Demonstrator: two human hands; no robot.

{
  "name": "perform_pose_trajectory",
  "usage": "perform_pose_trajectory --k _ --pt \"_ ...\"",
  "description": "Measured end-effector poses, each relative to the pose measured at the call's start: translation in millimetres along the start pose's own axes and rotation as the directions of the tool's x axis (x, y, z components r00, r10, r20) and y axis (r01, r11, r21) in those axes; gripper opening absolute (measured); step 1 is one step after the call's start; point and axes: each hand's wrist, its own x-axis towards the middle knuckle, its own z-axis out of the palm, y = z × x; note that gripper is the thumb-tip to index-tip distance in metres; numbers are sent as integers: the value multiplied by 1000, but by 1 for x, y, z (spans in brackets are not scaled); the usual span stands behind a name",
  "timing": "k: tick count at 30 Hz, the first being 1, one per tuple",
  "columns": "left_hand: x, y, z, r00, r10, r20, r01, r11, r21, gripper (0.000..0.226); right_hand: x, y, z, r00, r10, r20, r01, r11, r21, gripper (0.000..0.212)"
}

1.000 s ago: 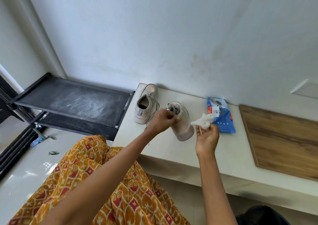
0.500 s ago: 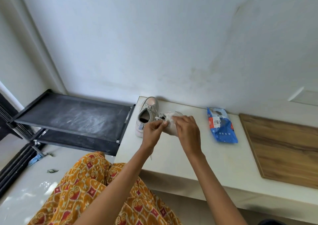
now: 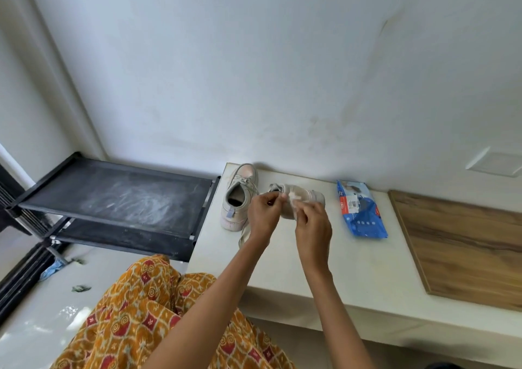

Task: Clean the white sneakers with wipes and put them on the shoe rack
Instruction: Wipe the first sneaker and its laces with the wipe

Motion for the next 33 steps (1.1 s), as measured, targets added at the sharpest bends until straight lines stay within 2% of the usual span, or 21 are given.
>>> perform_pose_trajectory --k 2,5,7,10,14,16,19,23,25,29,33 --pt "-2 -5 -3 1000 18 15 -18 1000 -7 33 18 -1 -2 1000 -12 -9 11 998 -59 21" --pt "-10 -10 -2 1000 -9 8 9 999 -31 30 50 -4 6 987 -13 163 58 960 -275 25" --pt "-16 -8 1 1000 -18 -9 17 1000 -26 33 64 -4 8 975 44 218 29 947 -321 27" --pt "-15 -2 5 999 -23 -42 23 1000 -6 25 54 -9 4 982 89 164 -49 971 -236 26" --pt "-11 -1 6 1000 -7 -29 7 1000 -5 25 5 -14 7 999 -37 38 40 995 -90 26" --pt "-9 -4 5 1000 0 -21 0 1000 -3 34 9 -10 8 999 -35 10 36 992 -125 24" --pt "-5 -7 3 999 -23 -39 23 1000 -10 44 41 -10 10 999 -3 38 14 954 -298 19" --pt "-9 -1 4 997 -26 -68 27 1000 14 35 74 -7 10 984 136 113 -77 904 -422 22" --pt "-11 1 5 997 -27 -74 28 1000 11 30 63 -6 5 990 120 78 -79 914 -399 18" --pt "-14 1 7 998 -13 -67 15 999 29 31 12 1 6 998 -10 -60 -7 961 -275 8" --pt "-14 0 5 998 3 -56 -1 1000 27 36 28 6 14 998 -26 -51 11 963 -269 9"
